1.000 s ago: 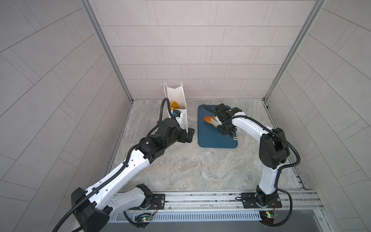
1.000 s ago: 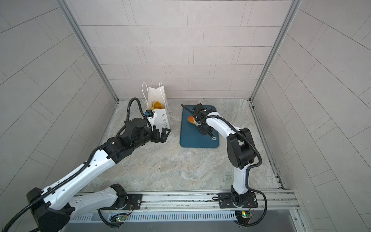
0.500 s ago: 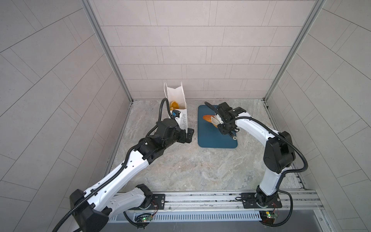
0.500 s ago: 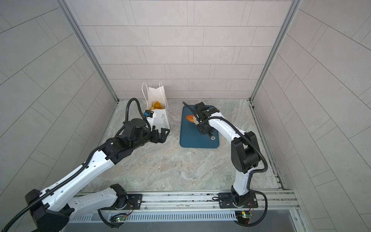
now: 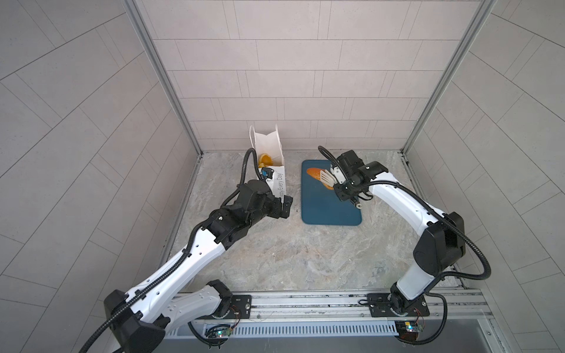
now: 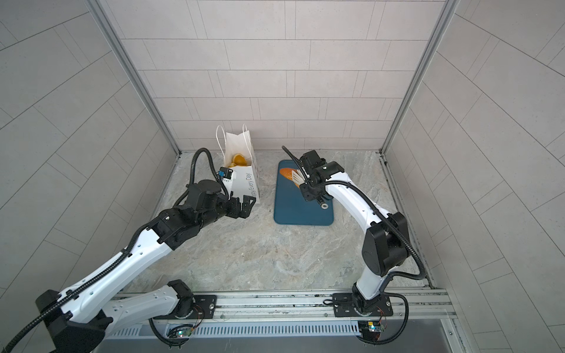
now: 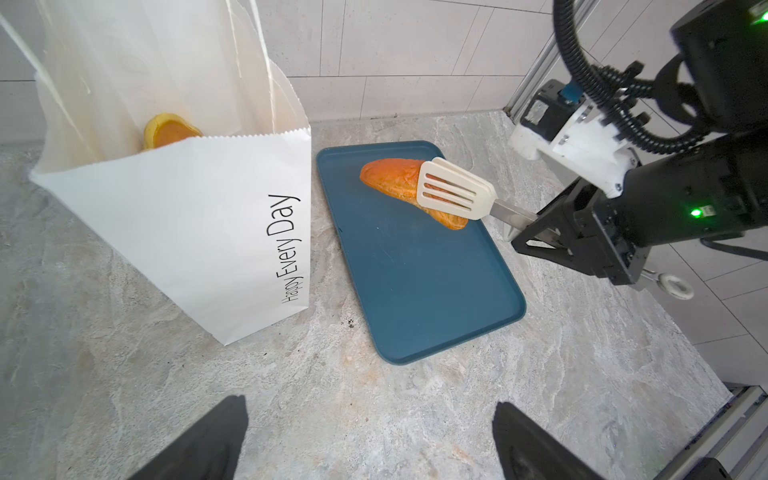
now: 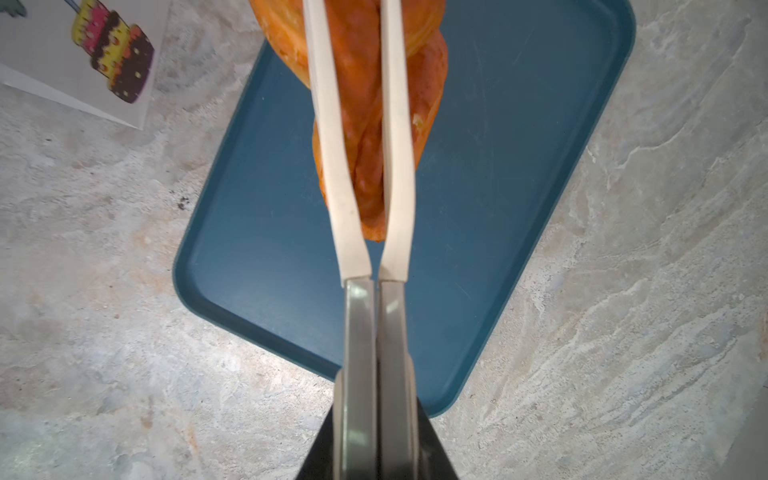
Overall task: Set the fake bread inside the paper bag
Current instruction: 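Close the tongs on the orange-brown bread and lift it with right gripper, then carry the orange-brown bread to the bag opening with right gripper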
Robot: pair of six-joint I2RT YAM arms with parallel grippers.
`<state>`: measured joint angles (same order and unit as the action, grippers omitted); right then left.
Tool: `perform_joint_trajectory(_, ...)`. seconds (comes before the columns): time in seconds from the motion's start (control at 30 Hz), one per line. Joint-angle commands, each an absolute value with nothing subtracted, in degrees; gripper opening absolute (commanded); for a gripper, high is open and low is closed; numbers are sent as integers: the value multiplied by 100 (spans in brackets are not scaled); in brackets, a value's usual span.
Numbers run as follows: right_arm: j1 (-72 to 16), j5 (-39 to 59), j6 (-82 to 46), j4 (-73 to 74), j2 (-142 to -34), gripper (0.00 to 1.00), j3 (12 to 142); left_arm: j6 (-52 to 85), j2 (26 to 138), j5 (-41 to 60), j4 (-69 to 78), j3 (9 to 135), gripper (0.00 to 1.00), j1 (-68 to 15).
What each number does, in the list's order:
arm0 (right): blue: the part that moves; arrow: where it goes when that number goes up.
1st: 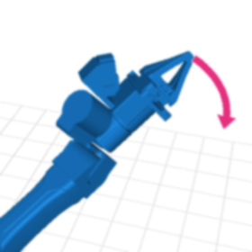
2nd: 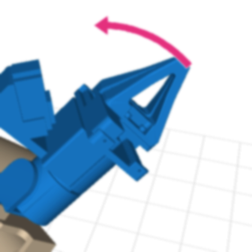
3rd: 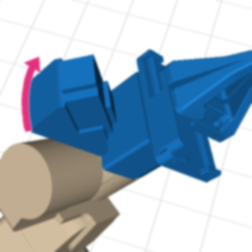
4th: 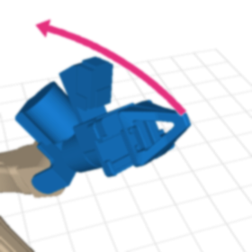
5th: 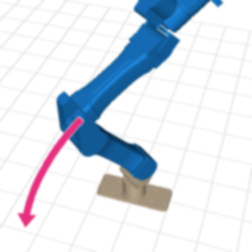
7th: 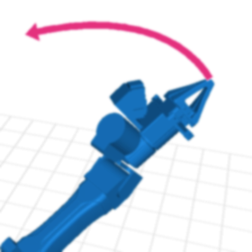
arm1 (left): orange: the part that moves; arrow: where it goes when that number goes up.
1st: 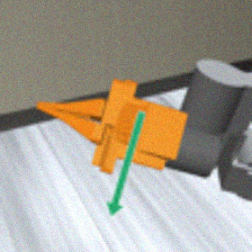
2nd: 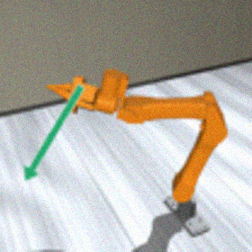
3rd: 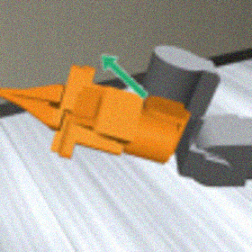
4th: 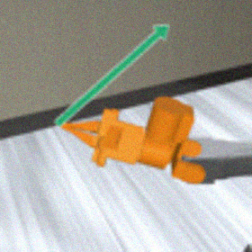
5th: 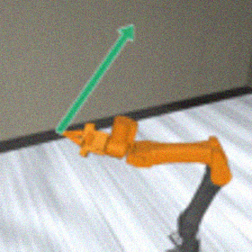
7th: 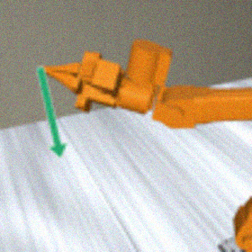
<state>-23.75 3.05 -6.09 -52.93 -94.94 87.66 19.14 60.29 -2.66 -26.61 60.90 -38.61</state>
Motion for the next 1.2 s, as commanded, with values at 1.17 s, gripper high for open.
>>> perform_joint_trajectory(1.17, -3397, 1492, -1263, -4327, -7837, 25, 9453, 1416, 5167, -246, -3697, 6904, 100, -2807)
